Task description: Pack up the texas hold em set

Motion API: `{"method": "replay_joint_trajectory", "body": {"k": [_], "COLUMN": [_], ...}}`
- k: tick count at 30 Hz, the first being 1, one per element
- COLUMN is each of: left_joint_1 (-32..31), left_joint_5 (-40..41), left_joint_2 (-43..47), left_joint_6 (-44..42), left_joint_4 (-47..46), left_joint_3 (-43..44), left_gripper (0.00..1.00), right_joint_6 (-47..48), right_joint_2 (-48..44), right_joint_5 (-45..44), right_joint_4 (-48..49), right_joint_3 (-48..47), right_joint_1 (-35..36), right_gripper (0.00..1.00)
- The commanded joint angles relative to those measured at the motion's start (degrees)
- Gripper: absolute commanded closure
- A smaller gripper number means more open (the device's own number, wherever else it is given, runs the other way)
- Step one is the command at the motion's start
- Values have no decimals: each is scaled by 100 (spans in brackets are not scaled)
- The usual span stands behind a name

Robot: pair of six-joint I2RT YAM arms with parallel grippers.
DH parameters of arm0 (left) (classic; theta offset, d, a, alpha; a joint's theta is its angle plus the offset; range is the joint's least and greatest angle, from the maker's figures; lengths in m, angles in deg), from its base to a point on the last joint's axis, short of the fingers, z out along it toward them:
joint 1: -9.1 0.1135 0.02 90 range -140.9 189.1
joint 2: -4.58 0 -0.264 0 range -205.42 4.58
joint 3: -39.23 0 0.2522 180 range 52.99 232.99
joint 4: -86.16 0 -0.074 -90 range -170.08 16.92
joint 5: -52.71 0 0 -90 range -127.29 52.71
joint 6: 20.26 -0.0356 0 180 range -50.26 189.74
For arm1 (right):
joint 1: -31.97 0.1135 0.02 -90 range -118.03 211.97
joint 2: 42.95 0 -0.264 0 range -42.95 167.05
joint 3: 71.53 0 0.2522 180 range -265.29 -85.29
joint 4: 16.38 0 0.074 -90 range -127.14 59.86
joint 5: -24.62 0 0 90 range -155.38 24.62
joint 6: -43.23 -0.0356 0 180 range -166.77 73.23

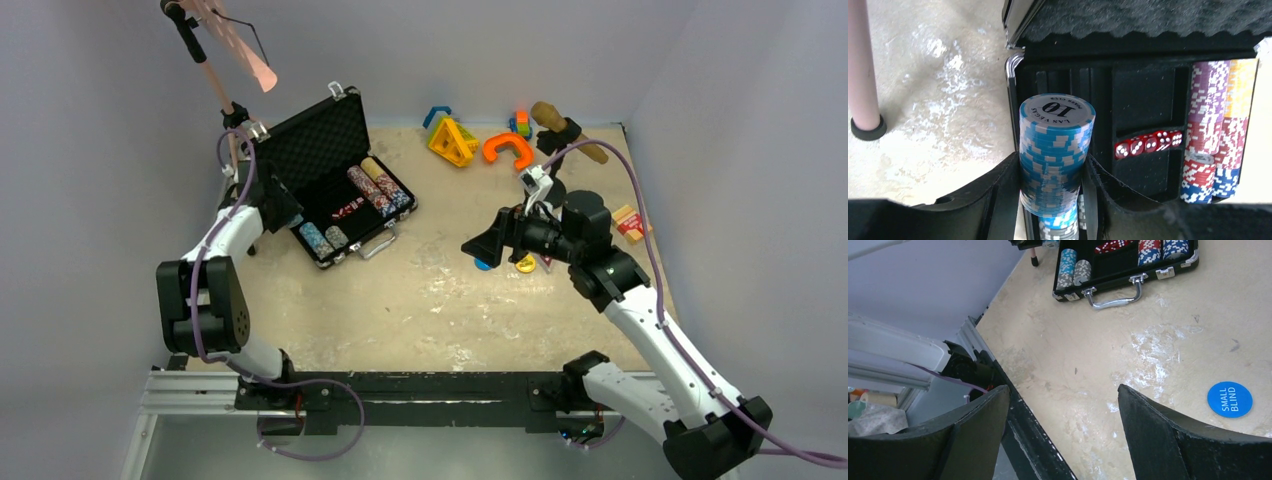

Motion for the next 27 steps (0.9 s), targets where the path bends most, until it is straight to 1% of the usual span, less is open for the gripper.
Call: {"method": "replay_joint_trajectory", "body": {"k": [1,13,23,27], "left_joint_1": [78,215,192,196], "left_joint_5": [62,-489,-533,-505], "left_joint_2": [-171,-775,-875,-899], "left_joint_6": [135,349,529,553], "left_joint_4": [-573,-815,-660,-566], "left_joint_3": [473,618,553,572], "left_gripper": [100,100,100,90], "right_joint_6": [65,-131,-153,-133], "right_joint_2": [29,62,85,58], "right_joint_5": [-143,-100,-165,-197], "right_joint_4": [78,213,199,184], "right_joint_3": [31,112,136,150], "right_joint_1": [-25,-30,-26,-30], "right_gripper": [16,17,17,17]}}
